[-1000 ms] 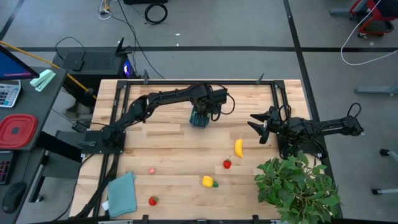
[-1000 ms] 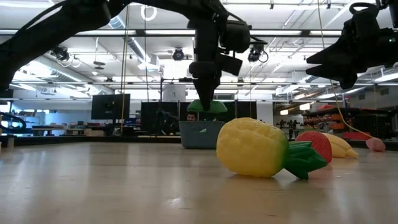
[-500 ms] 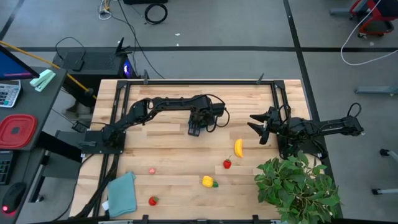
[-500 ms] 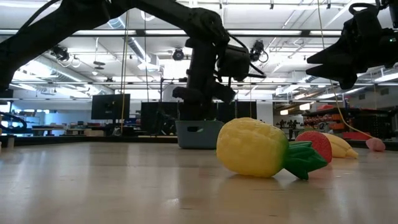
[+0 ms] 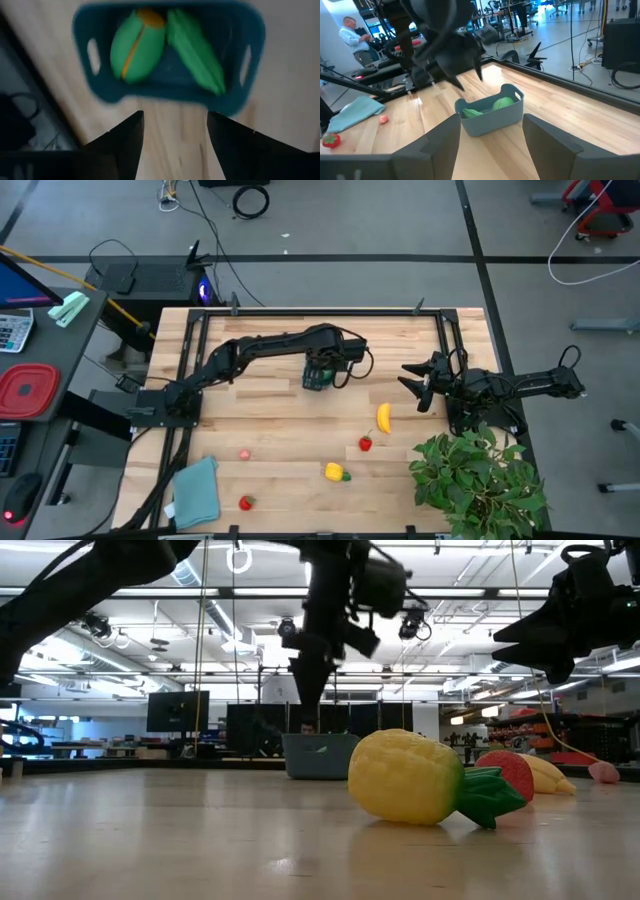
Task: Pick and placing Produce into tupperware
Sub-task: Put the top pink peach into the blue bin
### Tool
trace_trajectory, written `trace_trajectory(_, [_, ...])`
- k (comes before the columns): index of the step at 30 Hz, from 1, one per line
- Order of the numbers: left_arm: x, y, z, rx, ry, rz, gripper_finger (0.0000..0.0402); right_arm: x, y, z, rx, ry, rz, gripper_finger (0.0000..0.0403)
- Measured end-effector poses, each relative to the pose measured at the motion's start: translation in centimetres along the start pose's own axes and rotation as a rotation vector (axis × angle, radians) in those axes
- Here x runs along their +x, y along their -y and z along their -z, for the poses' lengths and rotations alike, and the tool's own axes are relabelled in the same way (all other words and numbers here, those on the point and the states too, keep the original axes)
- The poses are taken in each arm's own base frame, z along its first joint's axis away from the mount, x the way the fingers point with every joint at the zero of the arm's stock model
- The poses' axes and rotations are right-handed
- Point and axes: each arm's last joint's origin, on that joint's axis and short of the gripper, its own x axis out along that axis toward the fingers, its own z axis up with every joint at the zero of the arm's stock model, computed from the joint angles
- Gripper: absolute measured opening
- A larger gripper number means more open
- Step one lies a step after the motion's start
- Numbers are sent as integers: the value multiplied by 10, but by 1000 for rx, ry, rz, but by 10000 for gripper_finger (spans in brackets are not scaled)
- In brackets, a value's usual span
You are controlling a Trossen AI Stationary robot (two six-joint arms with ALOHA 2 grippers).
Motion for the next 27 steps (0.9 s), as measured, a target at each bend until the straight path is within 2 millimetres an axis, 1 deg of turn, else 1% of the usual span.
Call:
trace_trajectory(3, [-22,1,11,-29,18,-77,216,0,0,0,15,0,0,224])
trace_trajectory(6, [-56,-3,29,-24,77,-161,210,0,0,-1,20,7,-2,224])
trace_trajectory(9, [-80,-8,45,-62,111,-242,209,0,-1,-2,32,15,-4,224])
trace_trajectory(11, [-99,-12,60,-123,146,-292,209,0,-2,-5,50,37,-13,224])
trace_trajectory(13, [-122,-15,80,-177,202,-320,210,-1,-3,-10,74,43,-26,224])
trace_trajectory(15, [-144,-16,101,-225,262,-335,209,-4,-6,-21,113,57,-68,224])
trace_trajectory(18, [-169,-16,128,-264,333,-352,206,-9,-11,-39,149,87,-135,224])
trace_trajectory(22, [-203,-15,172,-315,441,-380,201,-17,-16,-65,85,95,-160,224])
trace_trajectory(24, [-214,-13,189,-339,481,-390,198,-22,-18,-78,34,50,-169,224])
trace_trajectory(27, [-227,-13,213,-409,537,-391,197,-27,-22,-92,-32,-108,-195,224])
